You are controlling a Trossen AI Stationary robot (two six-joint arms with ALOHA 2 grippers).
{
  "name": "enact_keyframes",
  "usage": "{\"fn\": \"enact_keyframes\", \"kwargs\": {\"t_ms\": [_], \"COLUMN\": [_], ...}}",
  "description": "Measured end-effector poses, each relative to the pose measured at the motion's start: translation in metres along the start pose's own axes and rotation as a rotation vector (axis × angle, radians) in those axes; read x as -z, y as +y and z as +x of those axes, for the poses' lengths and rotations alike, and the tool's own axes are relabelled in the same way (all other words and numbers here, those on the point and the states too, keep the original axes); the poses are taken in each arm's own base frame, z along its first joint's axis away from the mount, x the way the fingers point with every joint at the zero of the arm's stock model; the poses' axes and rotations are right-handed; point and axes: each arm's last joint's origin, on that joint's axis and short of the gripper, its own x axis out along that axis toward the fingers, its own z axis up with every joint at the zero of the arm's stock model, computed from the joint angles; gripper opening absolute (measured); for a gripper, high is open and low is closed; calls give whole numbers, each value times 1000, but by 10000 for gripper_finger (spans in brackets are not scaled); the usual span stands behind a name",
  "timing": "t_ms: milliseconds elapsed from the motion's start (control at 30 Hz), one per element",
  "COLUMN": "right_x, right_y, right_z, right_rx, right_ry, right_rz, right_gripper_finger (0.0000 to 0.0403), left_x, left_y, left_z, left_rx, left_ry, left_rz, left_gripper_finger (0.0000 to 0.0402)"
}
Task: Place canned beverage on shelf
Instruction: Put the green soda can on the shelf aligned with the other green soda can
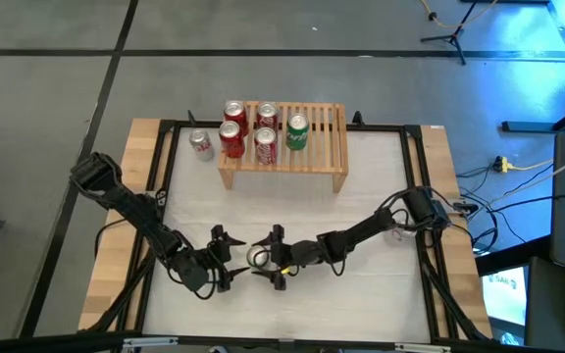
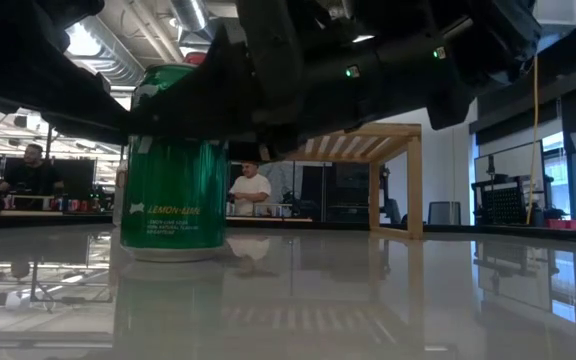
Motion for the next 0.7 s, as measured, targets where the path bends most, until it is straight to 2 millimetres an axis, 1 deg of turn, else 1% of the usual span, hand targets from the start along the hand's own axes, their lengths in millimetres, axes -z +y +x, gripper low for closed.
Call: {"fn": "enact_keyframes", "kwargs": {"t_ms": [167, 300, 400, 600, 700], "right_x": [0, -6, -16, -46, -63], "right_y": [0, 0, 2, 4, 5], "right_z": [0, -5, -12, -34, -48], "right_rx": [5, 7, 4, 27, 49], "right_ry": [6, 32, 69, 113, 120], "right_rz": [-2, -33, -48, -73, -86], "right_gripper_finger": [286, 286, 286, 286, 286], "left_x": [0, 2, 4, 5, 4], "left_y": [-1, -4, -7, -10, -11], "left_z": [-1, -4, -8, -11, -11], "left_rx": [5, 26, 43, 60, 64], "left_ry": [0, -2, -1, -4, -9], "left_rz": [-4, -3, 5, -21, -29], "left_gripper_finger": [337, 337, 337, 337, 337]}}
